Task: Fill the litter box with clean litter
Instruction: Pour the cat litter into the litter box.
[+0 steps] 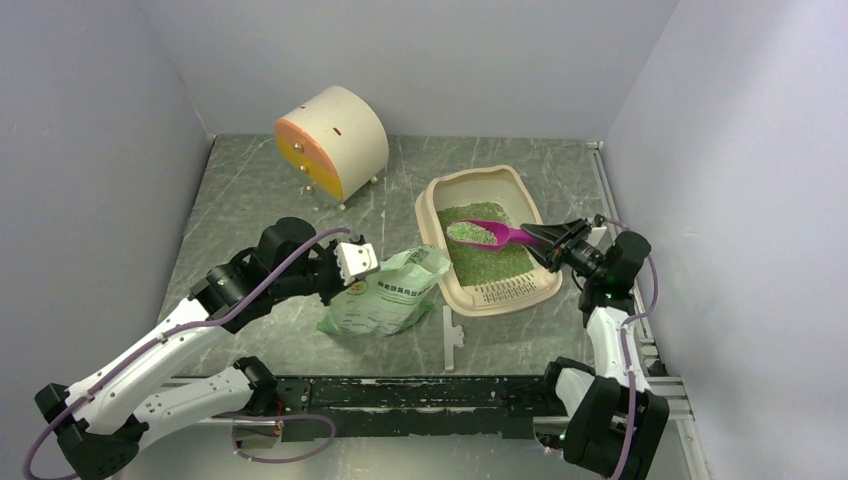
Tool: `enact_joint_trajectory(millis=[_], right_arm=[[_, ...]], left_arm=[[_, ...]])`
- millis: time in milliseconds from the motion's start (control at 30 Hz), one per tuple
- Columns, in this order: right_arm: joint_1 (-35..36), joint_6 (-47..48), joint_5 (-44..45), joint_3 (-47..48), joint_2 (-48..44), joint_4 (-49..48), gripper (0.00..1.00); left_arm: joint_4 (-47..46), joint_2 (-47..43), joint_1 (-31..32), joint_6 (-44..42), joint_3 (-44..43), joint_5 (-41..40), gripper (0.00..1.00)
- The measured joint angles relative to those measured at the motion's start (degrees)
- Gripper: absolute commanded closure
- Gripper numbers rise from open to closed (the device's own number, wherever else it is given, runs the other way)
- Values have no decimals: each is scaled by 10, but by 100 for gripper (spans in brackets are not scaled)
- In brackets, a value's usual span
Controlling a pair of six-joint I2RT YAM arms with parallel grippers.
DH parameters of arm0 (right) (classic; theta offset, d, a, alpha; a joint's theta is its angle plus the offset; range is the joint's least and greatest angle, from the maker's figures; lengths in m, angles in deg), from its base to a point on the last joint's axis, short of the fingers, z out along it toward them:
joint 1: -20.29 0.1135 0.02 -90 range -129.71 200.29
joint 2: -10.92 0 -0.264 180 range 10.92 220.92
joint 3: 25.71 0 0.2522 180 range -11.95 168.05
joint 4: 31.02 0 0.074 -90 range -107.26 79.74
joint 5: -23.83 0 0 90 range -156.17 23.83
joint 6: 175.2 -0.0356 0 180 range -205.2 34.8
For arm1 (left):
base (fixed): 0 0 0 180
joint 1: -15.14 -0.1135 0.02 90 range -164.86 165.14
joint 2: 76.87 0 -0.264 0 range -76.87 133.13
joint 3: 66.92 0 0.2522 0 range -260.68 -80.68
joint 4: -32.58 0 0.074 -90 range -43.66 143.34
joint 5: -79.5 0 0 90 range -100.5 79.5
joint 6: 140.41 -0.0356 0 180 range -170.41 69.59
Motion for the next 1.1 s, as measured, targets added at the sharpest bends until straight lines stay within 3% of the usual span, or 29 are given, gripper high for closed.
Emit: enact_joint_trajectory(millis=[300,767,1100], right_arm=[[-4,50,37,1,45,6,100],[-6,73,175,16,100,-15,100],[-6,125,284,60,92,40,100]], left_arm=[[1,-2,0,0,0,0,95],[2,-2,0,0,0,0,95],[2,-2,0,0,0,0,95]])
